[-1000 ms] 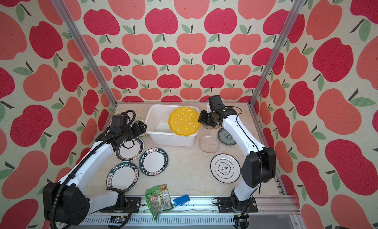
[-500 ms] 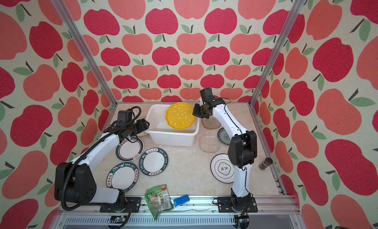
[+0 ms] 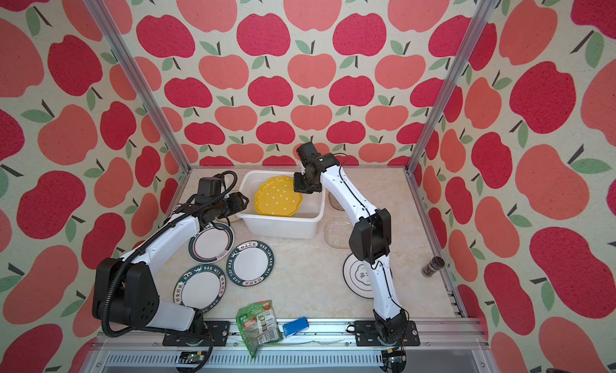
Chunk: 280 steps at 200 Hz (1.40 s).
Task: Place the plates into the plastic bin on the countertop
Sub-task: Place the plate in the plastic bin.
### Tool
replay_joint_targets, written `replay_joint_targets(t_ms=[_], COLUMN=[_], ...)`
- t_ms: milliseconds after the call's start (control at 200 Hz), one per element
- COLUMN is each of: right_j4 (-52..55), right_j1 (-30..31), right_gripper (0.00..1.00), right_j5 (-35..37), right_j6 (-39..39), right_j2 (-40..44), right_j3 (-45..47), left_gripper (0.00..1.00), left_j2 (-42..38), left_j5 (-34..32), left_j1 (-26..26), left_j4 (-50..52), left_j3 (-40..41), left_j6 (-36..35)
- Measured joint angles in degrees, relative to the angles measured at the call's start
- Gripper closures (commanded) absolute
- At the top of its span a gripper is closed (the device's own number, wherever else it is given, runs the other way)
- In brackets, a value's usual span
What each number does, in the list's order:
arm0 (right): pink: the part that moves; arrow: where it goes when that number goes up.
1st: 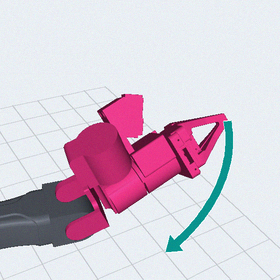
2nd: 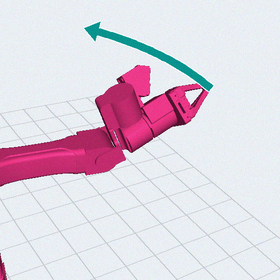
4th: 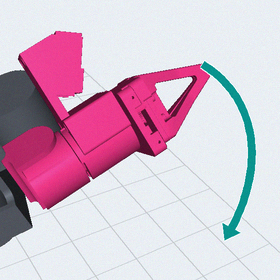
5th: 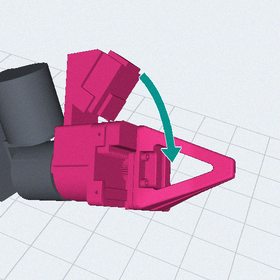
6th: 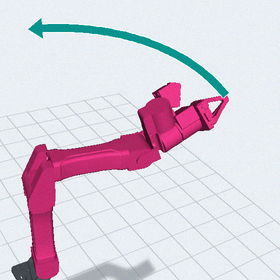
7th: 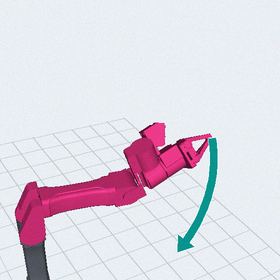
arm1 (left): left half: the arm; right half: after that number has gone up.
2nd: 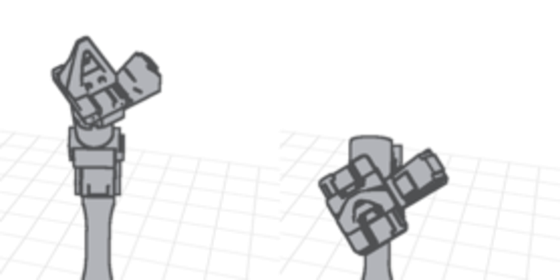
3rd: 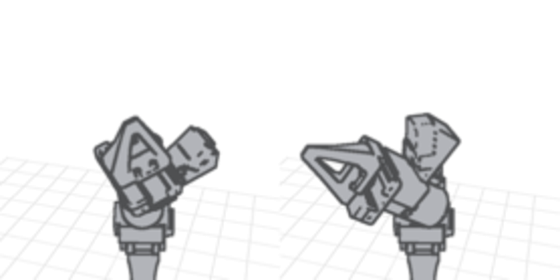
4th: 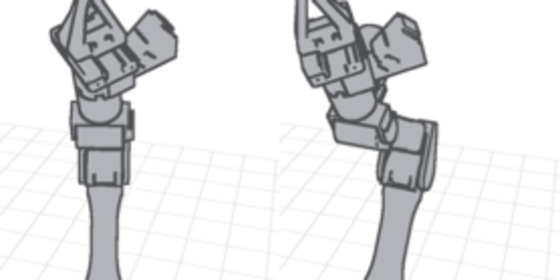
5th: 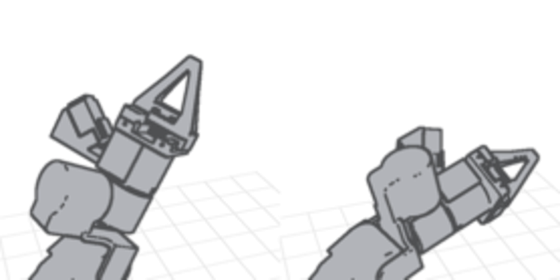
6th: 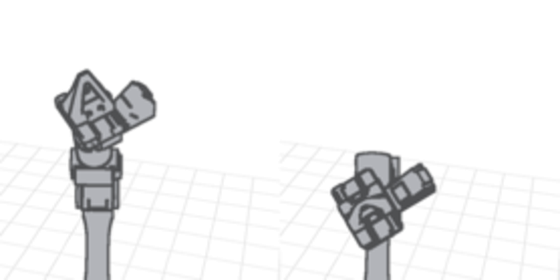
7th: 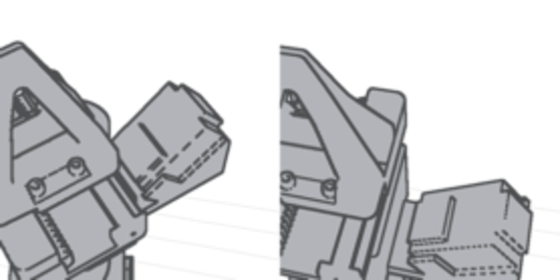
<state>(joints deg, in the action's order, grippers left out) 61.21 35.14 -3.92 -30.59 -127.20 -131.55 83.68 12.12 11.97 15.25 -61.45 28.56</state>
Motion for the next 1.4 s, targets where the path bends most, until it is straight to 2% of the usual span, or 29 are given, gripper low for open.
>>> replay_joint_targets(t_ms=[130, 395, 575, 715, 825, 981, 1036, 1291, 1401], right_j4=[0.7, 3.9, 4.1, 4.3, 4.3, 4.3, 4.2, 3.6, 3.3], right_j1=[-0.3, 0.1, 0.4, 0.5, 0.5, 0.8, 1.0, 1.5, 1.6], right_gripper=[1.00, 1.00, 1.00, 1.00, 1.00, 0.83, 0.79, 0.77, 0.75], right_j5=[-0.3, 0.3, 1.6, 2.0, 2.0, 2.8, 3.1, 5.0, 5.9], right_j6=[-1.7, -2.4, -2.6, -2.6, -2.6, -2.5, -2.4, -2.4, -1.8], right_j2=[-2.1, -11.2, -11.8, -12.4, -12.5, -12.5, -12.5, -12.3, -11.5], right_j3=[-0.7, -9.6, -10.6, -11.3, -11.4, -11.4, -11.4, -10.7, -9.6], left_gripper=[0.40, 0.38, 0.35, 0.27, 0.25, 0.24, 0.24, 0.24, 0.19], left_j2=[0.0, 0.0, 0.0, 0.0, 0.0, 0.0, 0.0, -0.5, -1.2], left_j5=[-0.1, -0.7, -0.7, -1.1, -1.4, -1.9, -2.3, -2.8, -3.1], left_j1=[0.9, 1.7, 1.8, 1.8, 1.8, 1.8, 1.9, 2.3, 2.4], left_j4=[-0.6, -1.2, -1.8, -1.8, -1.9, -1.9, -1.8, -1.8, -1.8], left_j3=[0.1, 0.7, 1.3, 1.6, 1.7, 1.7, 1.8, 2.6, 2.8], left_j6=[0.0, -0.2, -0.4, -1.4, -1.7, -2.0, -2.4, -2.6, -2.6])
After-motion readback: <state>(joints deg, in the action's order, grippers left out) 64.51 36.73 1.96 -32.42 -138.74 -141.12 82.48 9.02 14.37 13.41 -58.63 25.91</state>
